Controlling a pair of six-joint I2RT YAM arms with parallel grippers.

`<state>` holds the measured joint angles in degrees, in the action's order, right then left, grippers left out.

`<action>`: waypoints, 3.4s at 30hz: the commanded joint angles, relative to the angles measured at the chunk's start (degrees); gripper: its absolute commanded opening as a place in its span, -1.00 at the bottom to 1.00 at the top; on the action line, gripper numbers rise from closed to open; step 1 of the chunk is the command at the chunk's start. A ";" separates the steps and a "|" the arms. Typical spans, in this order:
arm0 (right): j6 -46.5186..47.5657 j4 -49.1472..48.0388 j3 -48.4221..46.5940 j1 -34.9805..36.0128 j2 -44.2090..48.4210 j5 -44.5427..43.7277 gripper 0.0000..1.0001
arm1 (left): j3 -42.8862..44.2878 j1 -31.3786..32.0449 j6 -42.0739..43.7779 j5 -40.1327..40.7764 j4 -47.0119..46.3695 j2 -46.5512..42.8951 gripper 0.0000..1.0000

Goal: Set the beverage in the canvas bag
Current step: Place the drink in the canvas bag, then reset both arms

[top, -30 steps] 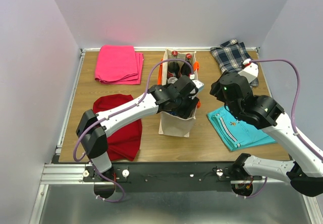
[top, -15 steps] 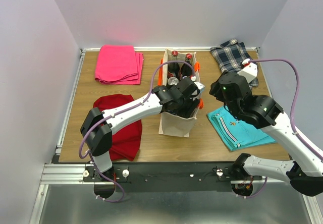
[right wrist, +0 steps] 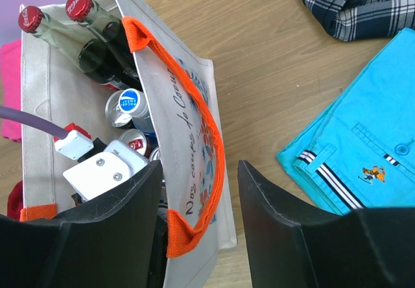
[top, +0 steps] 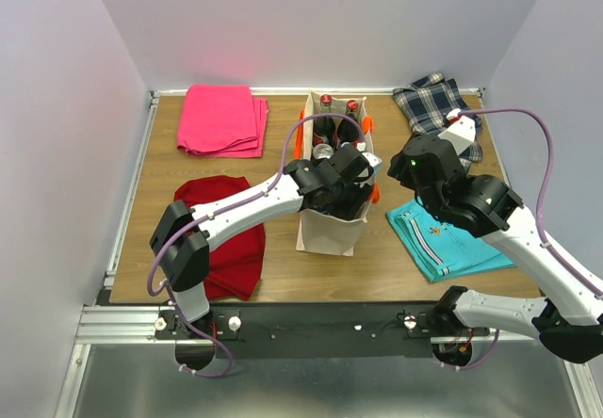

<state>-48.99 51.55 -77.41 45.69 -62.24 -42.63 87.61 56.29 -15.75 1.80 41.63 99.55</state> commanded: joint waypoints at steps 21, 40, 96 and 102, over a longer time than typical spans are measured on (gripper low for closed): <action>0.13 -0.22 -0.64 0.19 0.27 -1.49 0.17 | 0.19 0.48 0.63 3.21 0.74 -3.92 0.47; 0.39 0.04 -1.52 0.19 0.54 -2.89 0.17 | 4.58 0.57 0.81 3.03 3.54 -5.85 0.55; 15.16 -5.58 0.76 0.10 0.10 -2.63 0.31 | -12.29 -2.06 5.73 32.83 -9.72 -35.82 0.98; 14.89 -5.84 0.76 0.19 0.19 -2.19 0.32 | -13.78 -3.65 5.73 32.39 -10.51 -37.23 0.98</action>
<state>-34.39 47.03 -77.10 45.69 -62.87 -45.52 75.07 53.54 -9.65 34.68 33.30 63.46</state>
